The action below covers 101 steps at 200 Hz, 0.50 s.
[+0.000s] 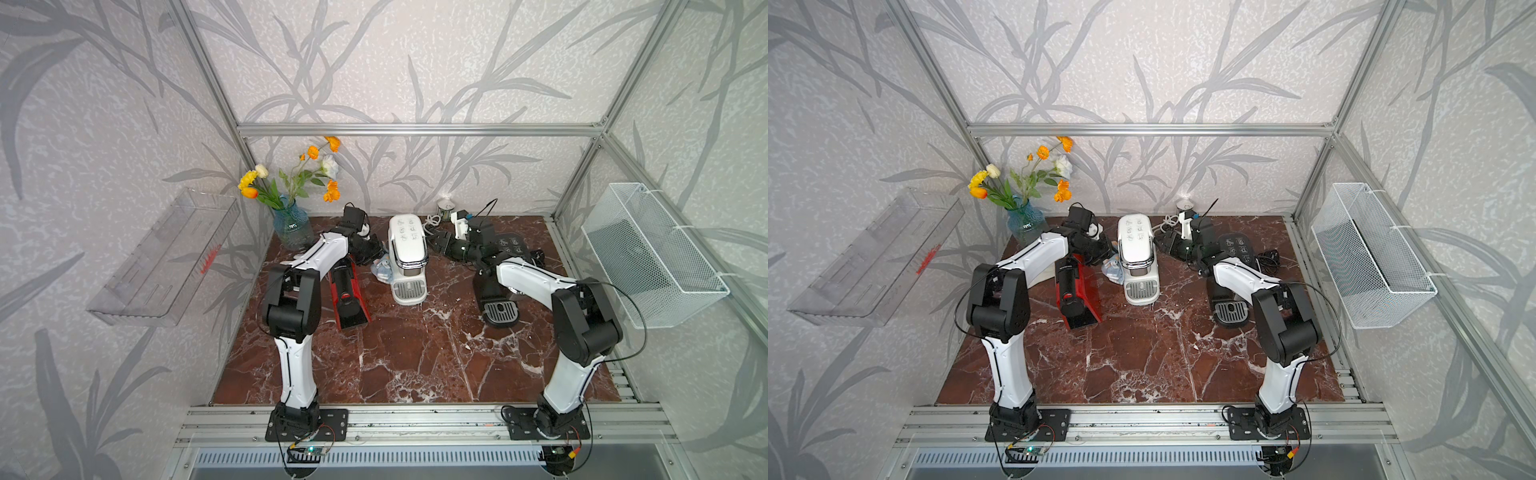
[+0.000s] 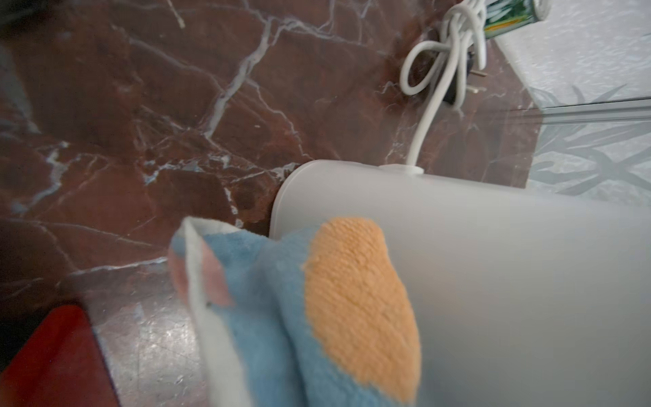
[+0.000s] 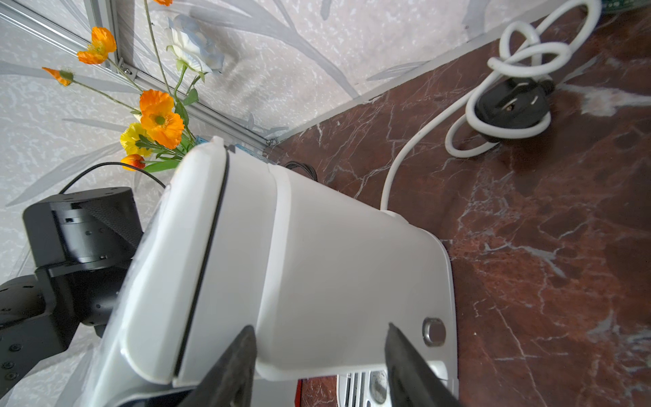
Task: Wipe the surface of a coffee machine
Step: Wipe the dirt from the surface of the coffee machine.
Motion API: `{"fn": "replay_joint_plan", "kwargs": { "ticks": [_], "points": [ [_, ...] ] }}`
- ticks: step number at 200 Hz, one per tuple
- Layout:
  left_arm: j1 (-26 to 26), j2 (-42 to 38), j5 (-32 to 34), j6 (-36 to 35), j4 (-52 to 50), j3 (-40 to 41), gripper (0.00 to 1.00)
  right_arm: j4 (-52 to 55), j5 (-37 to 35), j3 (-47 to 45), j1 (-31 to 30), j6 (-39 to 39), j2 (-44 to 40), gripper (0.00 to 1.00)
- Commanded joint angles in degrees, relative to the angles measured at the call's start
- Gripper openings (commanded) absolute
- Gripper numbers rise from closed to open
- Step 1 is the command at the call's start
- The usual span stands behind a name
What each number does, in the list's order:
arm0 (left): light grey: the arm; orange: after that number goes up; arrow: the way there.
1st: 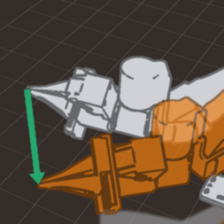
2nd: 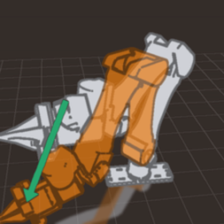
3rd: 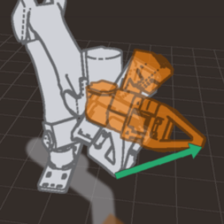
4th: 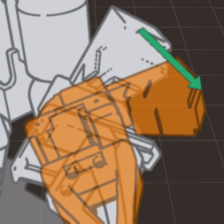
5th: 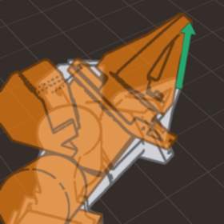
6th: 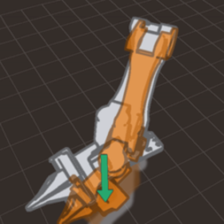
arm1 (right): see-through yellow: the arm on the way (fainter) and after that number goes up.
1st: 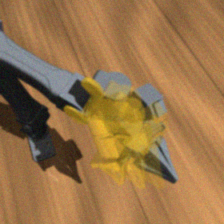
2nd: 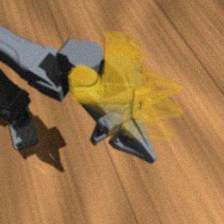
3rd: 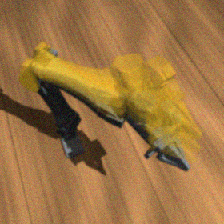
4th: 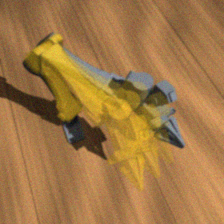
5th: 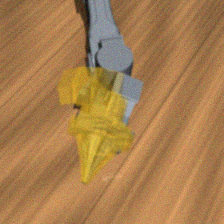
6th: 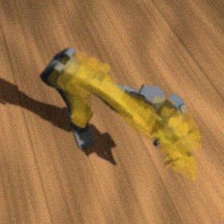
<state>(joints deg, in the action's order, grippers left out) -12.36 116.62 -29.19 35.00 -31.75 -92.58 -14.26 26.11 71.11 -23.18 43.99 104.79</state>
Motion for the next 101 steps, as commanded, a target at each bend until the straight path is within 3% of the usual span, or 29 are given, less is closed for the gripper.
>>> {"fn": "replay_joint_plan", "kwargs": {
  "ticks": [1, 24, 62, 101],
  "points": [
    [-2.58, 0.63, -0.95, -2.04, -2.27, -2.43, 0.00, 1.51, 3.02, 0.25, -0.86, -1.61, -2.31, 0.58],
    [-3.52, 3.36, -0.36, -2.63, -5.21, -4.46, 0.00, 1.83, 2.91, 0.67, -0.90, -1.80, -2.51, 0.58],
    [-6.00, 8.18, 6.66, -7.31, -15.66, -11.05, 0.00, 2.48, 3.03, 1.55, -0.81, -2.14, -2.73, 0.58],
    [-5.71, 5.79, 0.32, -7.50, -9.63, -8.27, 0.00, 0.88, 4.68, 0.58, -0.47, -1.36, -2.75, 0.58]
  ]
}}
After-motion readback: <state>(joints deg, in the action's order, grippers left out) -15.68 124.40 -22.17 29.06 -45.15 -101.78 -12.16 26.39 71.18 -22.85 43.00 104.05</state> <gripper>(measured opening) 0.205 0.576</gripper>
